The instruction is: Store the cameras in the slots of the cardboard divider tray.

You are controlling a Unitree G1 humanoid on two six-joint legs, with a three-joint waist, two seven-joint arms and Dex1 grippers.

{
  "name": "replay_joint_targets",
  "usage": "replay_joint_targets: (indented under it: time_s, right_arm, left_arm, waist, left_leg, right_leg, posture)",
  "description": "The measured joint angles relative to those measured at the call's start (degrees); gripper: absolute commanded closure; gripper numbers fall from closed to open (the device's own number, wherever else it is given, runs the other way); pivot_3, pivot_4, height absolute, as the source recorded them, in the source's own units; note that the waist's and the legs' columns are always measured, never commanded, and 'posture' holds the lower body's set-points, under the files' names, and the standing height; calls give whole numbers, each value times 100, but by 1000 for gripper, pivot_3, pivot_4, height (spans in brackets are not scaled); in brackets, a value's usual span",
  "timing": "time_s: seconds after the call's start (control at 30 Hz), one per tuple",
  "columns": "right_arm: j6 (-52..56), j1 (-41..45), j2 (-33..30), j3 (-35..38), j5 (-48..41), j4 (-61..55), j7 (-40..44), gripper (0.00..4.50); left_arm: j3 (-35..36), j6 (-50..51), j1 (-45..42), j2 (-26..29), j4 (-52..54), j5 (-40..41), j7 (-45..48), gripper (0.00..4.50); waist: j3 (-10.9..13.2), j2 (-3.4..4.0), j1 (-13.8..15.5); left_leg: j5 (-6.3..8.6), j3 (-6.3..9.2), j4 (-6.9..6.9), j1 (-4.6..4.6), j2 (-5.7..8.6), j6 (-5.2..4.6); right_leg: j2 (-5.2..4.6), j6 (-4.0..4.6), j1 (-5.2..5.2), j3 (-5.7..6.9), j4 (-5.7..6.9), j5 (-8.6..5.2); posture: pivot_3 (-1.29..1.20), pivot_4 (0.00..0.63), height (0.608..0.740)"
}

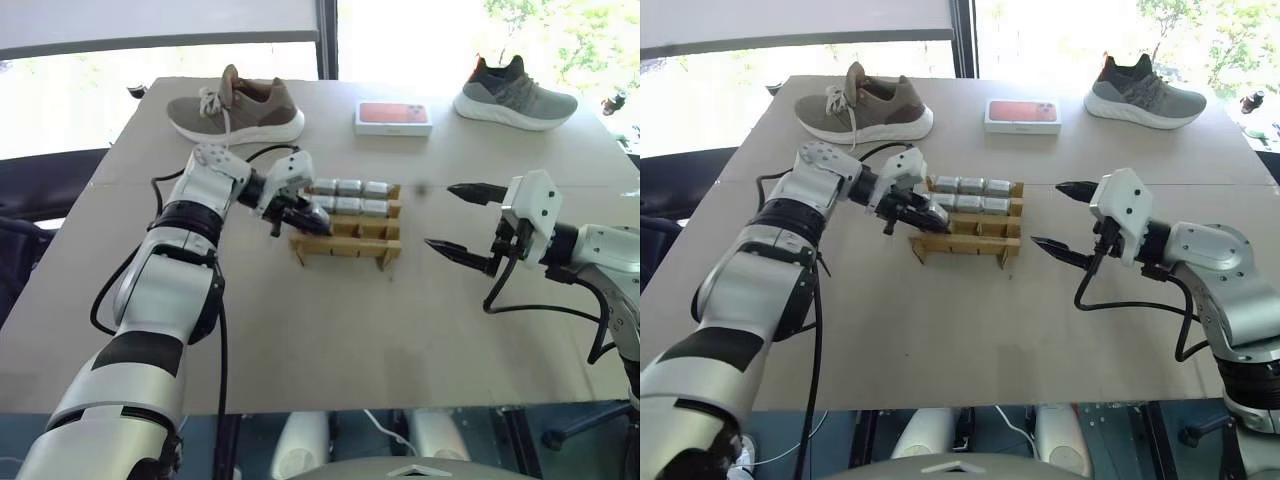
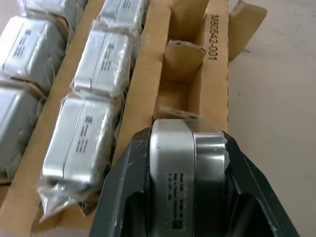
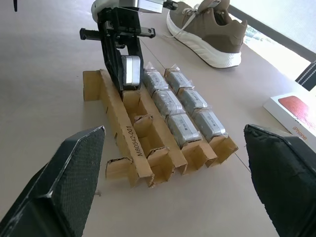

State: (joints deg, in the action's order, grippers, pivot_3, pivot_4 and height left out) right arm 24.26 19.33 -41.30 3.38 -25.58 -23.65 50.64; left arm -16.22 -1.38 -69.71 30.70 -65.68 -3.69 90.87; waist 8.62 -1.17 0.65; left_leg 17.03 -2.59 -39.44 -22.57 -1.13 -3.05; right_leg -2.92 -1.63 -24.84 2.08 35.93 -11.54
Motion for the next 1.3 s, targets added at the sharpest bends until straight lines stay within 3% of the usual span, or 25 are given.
replay_joint_targets:
  time_s: [0.9, 1.3]
  right_arm:
    - [34, -160, -158, -2, -51, -7, 55, 34]
    - [28, -196, -153, -2, -48, -20, -2, 34]
  left_arm:
    - [-467, -1031, -490, -383, -59, -1251, -391, 3417]
    - [-118, -357, -642, -522, -416, -991, -257, 3417]
  waist:
    - [-1, 0, 22]
    - [1, -2, 18]
  left_leg:
    - [2, 3, -27, 5, 4, -5]
    - [7, 11, -46, -11, 4, -12]
  right_leg:
    - [-5, -1, 5, 0, 30, 1]
    - [-5, -2, 2, 8, 32, 1]
  posture:
    - [0, 150, 740]
    - [0, 150, 740]
